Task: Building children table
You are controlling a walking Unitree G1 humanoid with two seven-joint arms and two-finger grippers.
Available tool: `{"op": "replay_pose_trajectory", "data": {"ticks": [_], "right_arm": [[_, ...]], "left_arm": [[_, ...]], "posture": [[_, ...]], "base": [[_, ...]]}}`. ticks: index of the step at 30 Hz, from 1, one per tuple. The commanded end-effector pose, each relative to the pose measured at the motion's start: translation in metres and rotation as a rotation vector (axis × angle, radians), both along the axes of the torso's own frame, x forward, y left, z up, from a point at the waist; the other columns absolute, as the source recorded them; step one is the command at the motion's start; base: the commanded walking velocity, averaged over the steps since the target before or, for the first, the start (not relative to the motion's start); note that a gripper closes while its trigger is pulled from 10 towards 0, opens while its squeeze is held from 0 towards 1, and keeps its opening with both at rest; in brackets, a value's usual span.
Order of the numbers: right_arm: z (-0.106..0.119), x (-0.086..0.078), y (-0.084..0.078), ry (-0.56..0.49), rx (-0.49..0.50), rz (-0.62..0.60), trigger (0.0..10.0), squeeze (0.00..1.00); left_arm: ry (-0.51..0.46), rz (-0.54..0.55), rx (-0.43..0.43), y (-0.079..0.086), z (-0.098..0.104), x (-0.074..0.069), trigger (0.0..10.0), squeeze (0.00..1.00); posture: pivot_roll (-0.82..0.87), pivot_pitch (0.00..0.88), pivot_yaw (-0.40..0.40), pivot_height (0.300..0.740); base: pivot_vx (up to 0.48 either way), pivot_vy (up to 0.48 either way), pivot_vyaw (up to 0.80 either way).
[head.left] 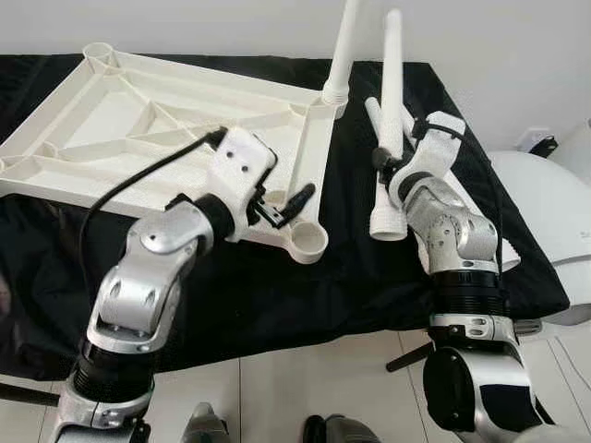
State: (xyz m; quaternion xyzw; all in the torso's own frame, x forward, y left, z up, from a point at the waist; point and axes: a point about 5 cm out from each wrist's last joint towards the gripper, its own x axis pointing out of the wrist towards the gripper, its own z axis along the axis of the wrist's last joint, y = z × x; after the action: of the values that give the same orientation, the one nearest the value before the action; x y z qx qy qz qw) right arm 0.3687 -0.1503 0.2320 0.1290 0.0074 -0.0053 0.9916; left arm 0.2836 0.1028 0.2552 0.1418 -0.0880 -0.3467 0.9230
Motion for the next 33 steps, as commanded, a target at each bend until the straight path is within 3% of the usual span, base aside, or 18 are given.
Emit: {"op": "replay_pose_trajectory", "data": {"ticks": [1,3,6,9,12,14,17,18,25,28,33], "right_arm": [[0.004,-0.003,-0.005,-0.050,0.007,-0.004,10.0,0.00],[0.013,-0.006,-0.013,-0.172,0.044,0.006,10.0,0.00],[0.016,-0.006,-0.015,-0.200,0.054,0.009,10.0,0.00],[0.024,-0.009,-0.022,-0.306,0.080,0.024,10.0,0.00],[0.027,-0.010,-0.024,-0.347,0.083,0.034,10.0,0.00],[0.031,-0.014,-0.026,-0.422,0.082,0.077,10.0,0.00],[0.032,-0.015,-0.026,-0.459,0.084,0.102,10.0,0.00],[0.034,-0.018,-0.023,-0.500,0.080,0.164,10.0,0.00],[0.031,-0.026,-0.004,-0.552,0.058,0.385,10.0,0.00],[0.027,-0.033,0.007,-0.572,0.034,0.547,10.0,0.00],[0.021,-0.033,0.008,-0.561,0.019,0.596,10.0,0.00]], "left_arm": [[-0.010,0.035,-0.048,0.002,0.006,0.004,10.0,0.00],[0.009,0.009,-0.135,0.006,0.016,0.009,10.0,0.00],[0.016,-0.001,-0.163,0.006,0.019,0.010,10.0,0.00],[0.066,-0.064,-0.279,0.009,0.030,0.014,10.0,0.00],[0.082,-0.087,-0.315,0.009,0.033,0.014,10.0,0.00],[0.128,-0.134,-0.380,0.009,0.036,0.016,10.0,0.00],[0.151,-0.152,-0.403,0.009,0.037,0.018,10.0,0.00],[0.189,-0.205,-0.452,0.005,0.039,0.017,10.0,0.00],[0.240,-0.348,-0.512,-0.011,0.047,0.012,10.0,0.00],[0.270,-0.424,-0.532,-0.021,0.051,0.009,10.0,0.00],[0.282,-0.451,-0.527,-0.026,0.054,0.008,10.0,0.00]], "posture": [[0.04,0.150,-0.057,0.740],[0.05,0.141,-0.055,0.740],[0.05,0.141,-0.055,0.740],[0.05,0.132,-0.052,0.740],[0.05,0.129,-0.052,0.740],[0.05,0.127,-0.051,0.740],[0.05,0.127,-0.051,0.740],[0.06,0.120,-0.049,0.740],[0.06,0.113,-0.049,0.740],[0.06,0.112,-0.049,0.740],[0.06,0.117,-0.048,0.740]], "base": [[0.000,0.000,0.00],[0.000,0.000,0.00],[0.000,0.000,0.00],[0.000,0.000,0.00],[0.000,0.000,0.00],[0.000,0.000,0.00],[0.000,0.000,0.00],[0.000,0.000,0.00],[0.000,0.000,0.00],[0.000,0.000,0.00],[0.000,0.000,0.00]]}}
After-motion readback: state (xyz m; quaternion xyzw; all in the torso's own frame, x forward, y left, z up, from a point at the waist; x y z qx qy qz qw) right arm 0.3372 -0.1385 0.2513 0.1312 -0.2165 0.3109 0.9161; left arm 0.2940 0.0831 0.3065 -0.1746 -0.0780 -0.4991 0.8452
